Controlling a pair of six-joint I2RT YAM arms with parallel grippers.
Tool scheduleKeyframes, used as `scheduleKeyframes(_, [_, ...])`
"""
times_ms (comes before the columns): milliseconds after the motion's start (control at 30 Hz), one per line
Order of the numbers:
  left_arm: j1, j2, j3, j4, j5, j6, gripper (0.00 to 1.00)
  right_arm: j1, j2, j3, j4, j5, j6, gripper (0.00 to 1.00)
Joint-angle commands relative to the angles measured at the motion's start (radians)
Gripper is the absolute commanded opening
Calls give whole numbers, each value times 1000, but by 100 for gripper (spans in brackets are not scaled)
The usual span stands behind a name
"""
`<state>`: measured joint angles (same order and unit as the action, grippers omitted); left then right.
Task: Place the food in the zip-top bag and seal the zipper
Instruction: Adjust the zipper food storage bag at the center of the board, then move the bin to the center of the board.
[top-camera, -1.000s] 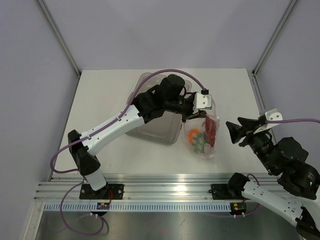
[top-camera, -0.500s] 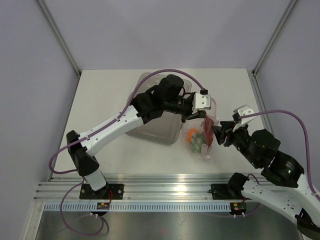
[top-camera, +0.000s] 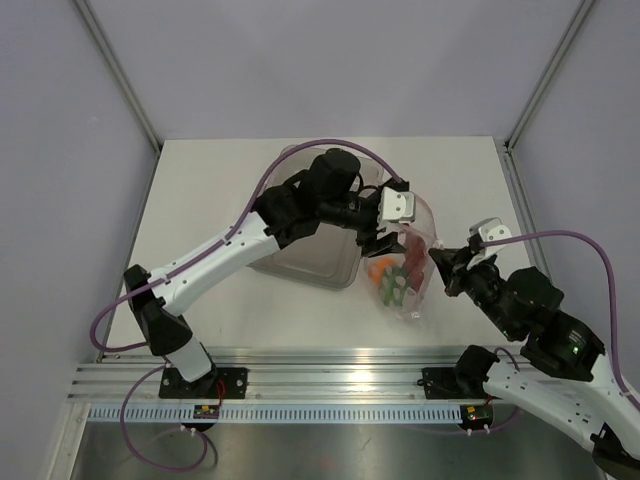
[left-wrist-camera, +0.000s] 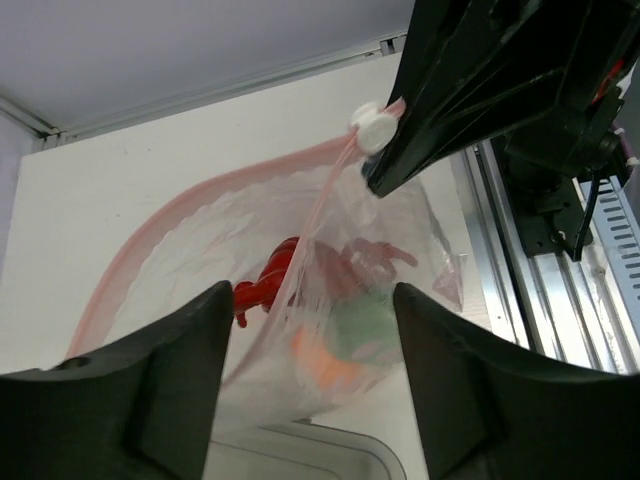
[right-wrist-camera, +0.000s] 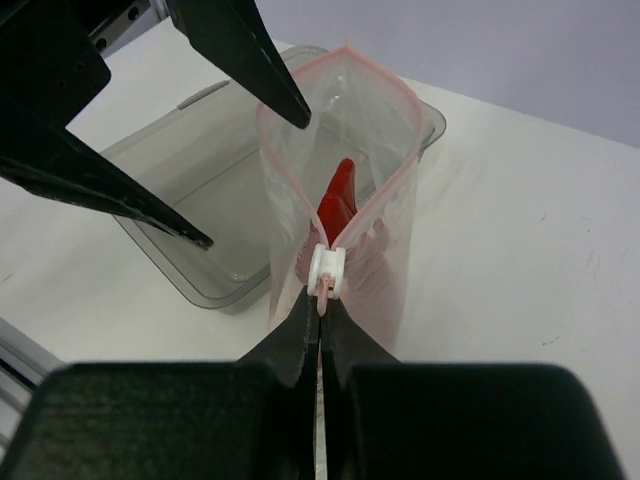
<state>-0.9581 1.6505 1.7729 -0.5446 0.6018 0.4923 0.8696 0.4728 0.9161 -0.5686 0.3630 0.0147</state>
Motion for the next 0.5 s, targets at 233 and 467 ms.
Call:
scheduleKeyframes(233, [55, -65, 123, -55, 211, 173, 74, -4, -123, 0, 62, -191, -229, 0])
scheduleKeyframes(467, [47, 86, 353, -196, 374, 213, 72, -4, -100, 24, 12, -308, -266, 0])
